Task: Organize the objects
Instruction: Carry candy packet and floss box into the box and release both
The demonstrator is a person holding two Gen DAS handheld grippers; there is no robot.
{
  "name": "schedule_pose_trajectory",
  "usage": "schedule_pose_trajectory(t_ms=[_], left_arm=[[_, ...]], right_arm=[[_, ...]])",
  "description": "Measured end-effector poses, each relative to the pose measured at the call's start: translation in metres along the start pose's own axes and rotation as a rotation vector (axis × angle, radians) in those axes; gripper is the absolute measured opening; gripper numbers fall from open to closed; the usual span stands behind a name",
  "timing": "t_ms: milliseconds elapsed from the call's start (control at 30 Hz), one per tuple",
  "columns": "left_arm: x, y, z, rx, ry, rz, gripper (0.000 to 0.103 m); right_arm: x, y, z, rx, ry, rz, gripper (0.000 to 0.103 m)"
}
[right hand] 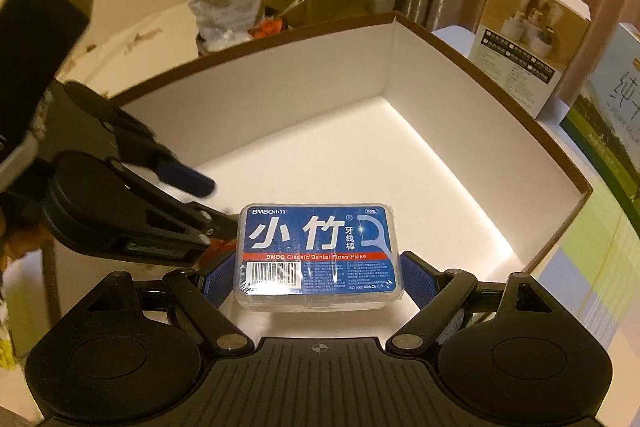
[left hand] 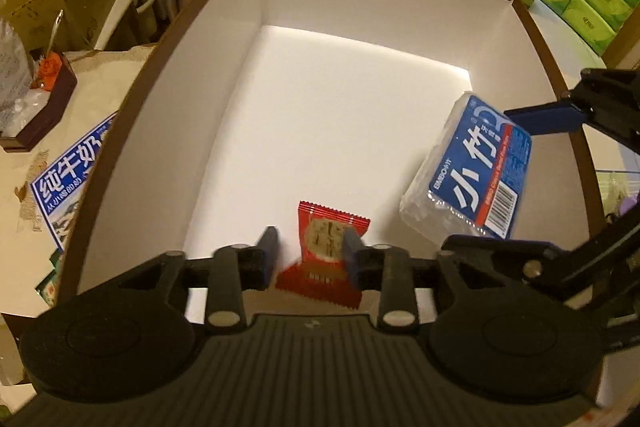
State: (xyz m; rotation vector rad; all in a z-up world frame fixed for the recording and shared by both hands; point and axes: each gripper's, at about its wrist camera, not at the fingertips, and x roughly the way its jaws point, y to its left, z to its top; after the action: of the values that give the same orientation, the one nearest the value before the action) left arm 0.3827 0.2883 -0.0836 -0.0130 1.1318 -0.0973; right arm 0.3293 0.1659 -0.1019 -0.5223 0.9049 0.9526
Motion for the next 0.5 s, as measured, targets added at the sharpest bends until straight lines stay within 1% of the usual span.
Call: schedule_pose_trajectory(t_ms=[100, 200, 267, 333, 500], left_arm=[[0.000, 0.002, 0.000, -0.009, 0.000, 0.009, 0.038], [-0.001, 0.004, 0.000, -0.021, 0.002, 0.020, 0.048], [-0.002, 0.004, 0.000, -0.021, 0.000, 0.030, 0.050], [-0.005, 0.003, -0.001, -0.023, -0.002, 0.033, 0.054], [-0.014, 0.002, -0.004, -0.027, -0.009, 0.034, 0.063]], right_arm=[[0.005, -0.002, 0.001, -0.005, 0.010, -0.005, 0.083], [0.006, -0.002, 0.000, -0.019, -0.007, 0.004, 0.084], [0.005, -0.003, -0.001, -0.020, -0.013, 0.014, 0.086], [0.004, -0.003, -0.002, -0.025, -0.016, 0.014, 0.088], [-0.005, -0.002, -0.007, -0.024, -0.022, 0.022, 0.090]])
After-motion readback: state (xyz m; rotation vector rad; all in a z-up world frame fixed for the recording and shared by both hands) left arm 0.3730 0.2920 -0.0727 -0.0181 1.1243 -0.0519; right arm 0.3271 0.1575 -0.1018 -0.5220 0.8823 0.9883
